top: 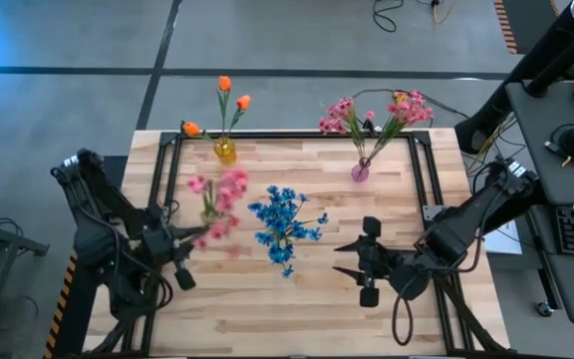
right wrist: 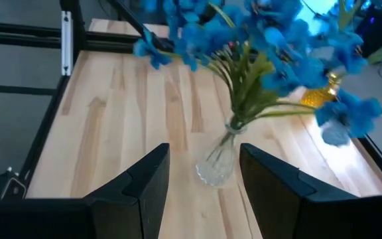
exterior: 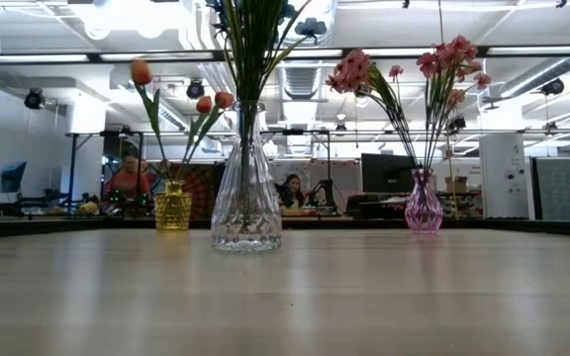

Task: Sort flowers into vase by color
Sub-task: Put the pink flowers into the pink vase

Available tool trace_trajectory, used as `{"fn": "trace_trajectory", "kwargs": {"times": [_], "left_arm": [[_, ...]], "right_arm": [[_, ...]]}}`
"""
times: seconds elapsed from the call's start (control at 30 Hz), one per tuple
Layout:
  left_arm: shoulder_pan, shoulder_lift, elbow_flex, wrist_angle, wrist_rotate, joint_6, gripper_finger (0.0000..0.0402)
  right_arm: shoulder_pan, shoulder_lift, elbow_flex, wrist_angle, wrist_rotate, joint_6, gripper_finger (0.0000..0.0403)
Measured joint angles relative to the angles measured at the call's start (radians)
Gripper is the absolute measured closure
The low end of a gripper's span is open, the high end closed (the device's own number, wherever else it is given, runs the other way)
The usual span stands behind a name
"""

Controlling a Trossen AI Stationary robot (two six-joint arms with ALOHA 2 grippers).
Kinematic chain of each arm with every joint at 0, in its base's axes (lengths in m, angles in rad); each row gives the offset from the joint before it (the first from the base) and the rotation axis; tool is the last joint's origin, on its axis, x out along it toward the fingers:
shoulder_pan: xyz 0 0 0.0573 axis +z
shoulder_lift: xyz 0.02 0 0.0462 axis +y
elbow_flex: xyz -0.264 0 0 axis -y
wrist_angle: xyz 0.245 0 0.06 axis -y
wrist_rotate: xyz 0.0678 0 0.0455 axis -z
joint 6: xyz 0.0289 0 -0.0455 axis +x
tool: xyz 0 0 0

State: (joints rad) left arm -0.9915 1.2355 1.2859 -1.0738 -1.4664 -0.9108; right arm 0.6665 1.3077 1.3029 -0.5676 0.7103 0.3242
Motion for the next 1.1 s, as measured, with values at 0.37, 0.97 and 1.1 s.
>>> {"fn": "trace_trajectory", "kwargs": {"times": [0.37,0.97,1.1], "left_arm": [[-0.001,0.176,0.018,0.345,0.189,0.335,0.0401],[0.037,0.448,0.240,1.004,0.623,1.272,0.0401],[0.077,0.449,0.207,1.085,0.750,1.298,0.0401]], "right_arm": [[0.025,0.049,0.000,0.216,-0.003,-0.168,0.0227],[0.181,0.088,-0.038,0.413,0.050,-0.283,0.0227],[0.219,0.117,-0.063,0.484,0.084,-0.310,0.0227]]}}
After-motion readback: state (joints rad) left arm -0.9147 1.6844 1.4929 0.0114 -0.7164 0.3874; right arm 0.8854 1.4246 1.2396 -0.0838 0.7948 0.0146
